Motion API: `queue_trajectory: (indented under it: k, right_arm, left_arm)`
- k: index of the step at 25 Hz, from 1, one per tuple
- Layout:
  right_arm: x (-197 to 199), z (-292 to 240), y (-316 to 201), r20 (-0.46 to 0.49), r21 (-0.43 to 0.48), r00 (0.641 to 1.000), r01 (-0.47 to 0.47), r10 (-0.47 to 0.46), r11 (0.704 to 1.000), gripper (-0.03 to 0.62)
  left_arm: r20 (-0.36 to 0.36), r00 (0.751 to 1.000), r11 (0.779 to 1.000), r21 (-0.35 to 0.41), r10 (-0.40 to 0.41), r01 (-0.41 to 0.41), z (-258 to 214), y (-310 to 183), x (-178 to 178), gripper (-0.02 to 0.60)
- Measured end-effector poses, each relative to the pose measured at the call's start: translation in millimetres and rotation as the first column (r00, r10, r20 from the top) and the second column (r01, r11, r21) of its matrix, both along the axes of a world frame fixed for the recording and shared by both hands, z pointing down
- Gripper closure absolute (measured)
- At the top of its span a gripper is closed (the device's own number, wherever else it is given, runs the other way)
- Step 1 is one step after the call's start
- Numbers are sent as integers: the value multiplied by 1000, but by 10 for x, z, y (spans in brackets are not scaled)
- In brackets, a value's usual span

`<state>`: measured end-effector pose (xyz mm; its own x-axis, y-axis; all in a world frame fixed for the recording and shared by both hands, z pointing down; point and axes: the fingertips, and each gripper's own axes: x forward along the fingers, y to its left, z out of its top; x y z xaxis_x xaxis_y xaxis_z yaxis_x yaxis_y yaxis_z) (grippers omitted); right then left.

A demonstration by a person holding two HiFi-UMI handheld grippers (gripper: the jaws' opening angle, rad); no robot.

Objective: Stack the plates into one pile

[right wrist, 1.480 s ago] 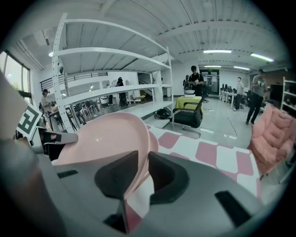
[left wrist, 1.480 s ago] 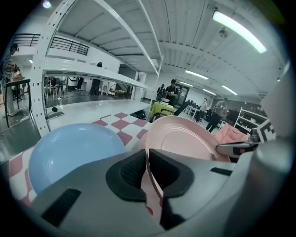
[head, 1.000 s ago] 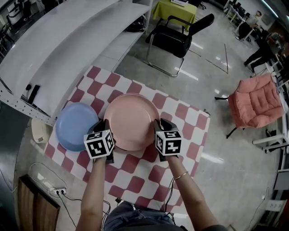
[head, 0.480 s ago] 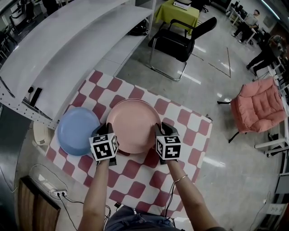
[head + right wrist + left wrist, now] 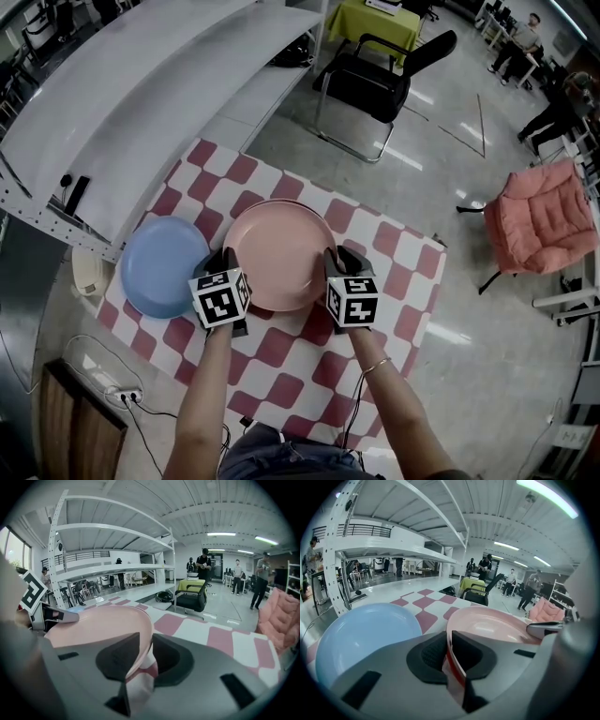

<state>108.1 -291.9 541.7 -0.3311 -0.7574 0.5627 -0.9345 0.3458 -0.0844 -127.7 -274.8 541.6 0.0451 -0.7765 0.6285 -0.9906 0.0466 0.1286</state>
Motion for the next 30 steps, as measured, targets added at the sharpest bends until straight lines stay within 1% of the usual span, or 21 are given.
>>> queue_trajectory:
  k: [7, 11, 16, 18, 23, 26, 30]
  right_arm:
    - [-6, 17, -7, -4, 6, 1000, 0, 0, 1000, 513]
    - [-6, 1, 11, -1, 5, 1000, -6, 6, 1000, 513]
    - [-11, -111, 33, -9, 31, 1000, -1, 1, 1000, 513]
    - [-12, -177, 50, -8, 45, 1000, 1, -1, 999, 513]
    - [-23, -375, 122, 10, 85, 1000, -6, 5, 996, 513]
    - [-126, -513, 213, 44, 102, 999, 8, -13, 995, 513]
    - [-448, -703, 403, 109, 125, 991, 62, -76, 990, 513]
  left_arm:
    - [16, 1000, 1000, 22, -16, 16, 1, -8, -3, 535]
    - [25, 1000, 1000, 26, -11, 10, 3, 5, 1, 520]
    - [26, 999, 999, 33, -29, 28, -13, 65, -32, 505]
    - [21, 999, 998, 49, -42, 41, -64, 93, -57, 502]
    - [18, 999, 995, 86, -42, 40, -211, 161, -59, 499]
    - [22, 999, 994, 106, -42, 40, -298, 262, -80, 499]
    - [46, 998, 991, 131, -45, 38, -395, 440, -172, 500]
